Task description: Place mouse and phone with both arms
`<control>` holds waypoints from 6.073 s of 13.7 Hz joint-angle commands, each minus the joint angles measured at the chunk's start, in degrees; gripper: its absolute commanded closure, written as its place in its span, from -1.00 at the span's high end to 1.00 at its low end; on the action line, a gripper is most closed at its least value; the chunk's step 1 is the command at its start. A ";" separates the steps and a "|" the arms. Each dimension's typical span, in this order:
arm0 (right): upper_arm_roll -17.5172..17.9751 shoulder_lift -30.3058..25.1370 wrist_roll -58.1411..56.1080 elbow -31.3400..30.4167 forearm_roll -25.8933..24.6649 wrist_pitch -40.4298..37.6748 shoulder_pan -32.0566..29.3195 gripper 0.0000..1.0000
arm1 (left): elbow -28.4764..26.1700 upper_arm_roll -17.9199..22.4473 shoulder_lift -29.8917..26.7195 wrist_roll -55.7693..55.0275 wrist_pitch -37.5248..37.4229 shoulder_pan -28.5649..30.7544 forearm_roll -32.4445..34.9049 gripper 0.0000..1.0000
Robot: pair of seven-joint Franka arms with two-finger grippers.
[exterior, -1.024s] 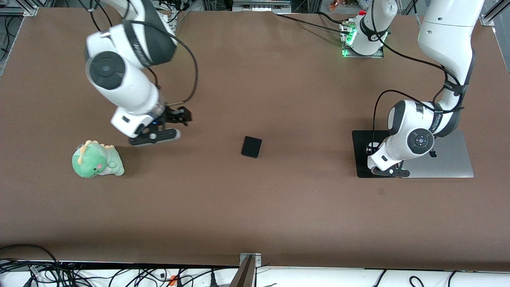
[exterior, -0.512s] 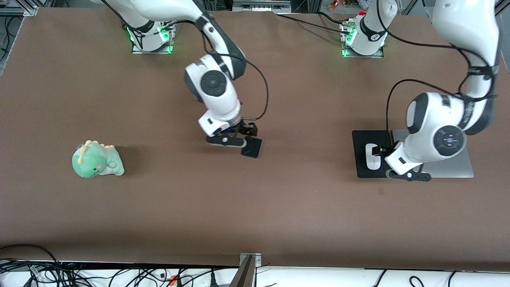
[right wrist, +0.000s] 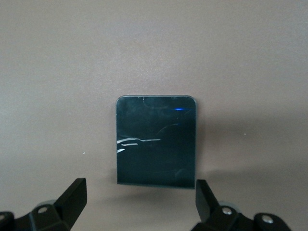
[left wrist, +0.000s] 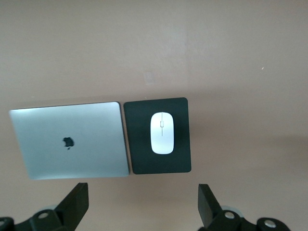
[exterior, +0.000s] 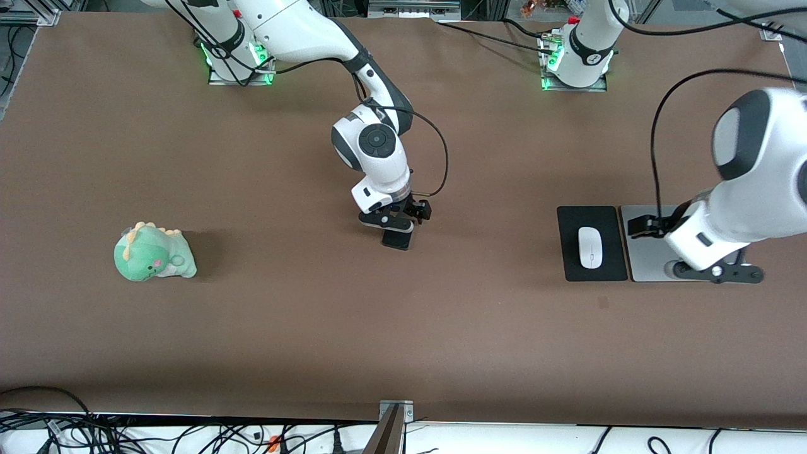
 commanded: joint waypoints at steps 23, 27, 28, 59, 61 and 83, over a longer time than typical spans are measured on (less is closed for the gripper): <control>-0.76 6.12 0.85 6.32 -3.81 -0.63 -0.10 1.00 | -17.72 -1.41 -21.90 0.66 2.04 2.47 -0.01 1.00; -0.76 7.27 0.50 7.64 -3.98 -0.63 -0.37 0.97 | -17.72 -1.41 -21.90 0.66 1.87 2.56 -0.01 1.00; -0.76 7.27 0.41 7.64 -3.98 -0.63 -0.37 0.93 | -17.63 -1.41 -21.90 0.75 1.87 2.56 -0.01 1.00; -2.87 -9.61 -55.66 -16.26 -0.38 -5.11 -31.57 0.17 | -17.63 -1.41 -21.90 0.66 1.69 2.65 -0.01 1.00; -2.78 -9.16 -55.49 -17.84 -0.38 -2.30 -31.66 0.77 | -17.63 -1.41 -21.90 0.66 1.69 2.65 -0.01 1.00; -5.42 -44.57 -50.74 -6.14 -1.43 -53.71 -31.48 1.00 | -17.54 -1.41 -21.90 0.66 1.25 2.65 -0.01 1.00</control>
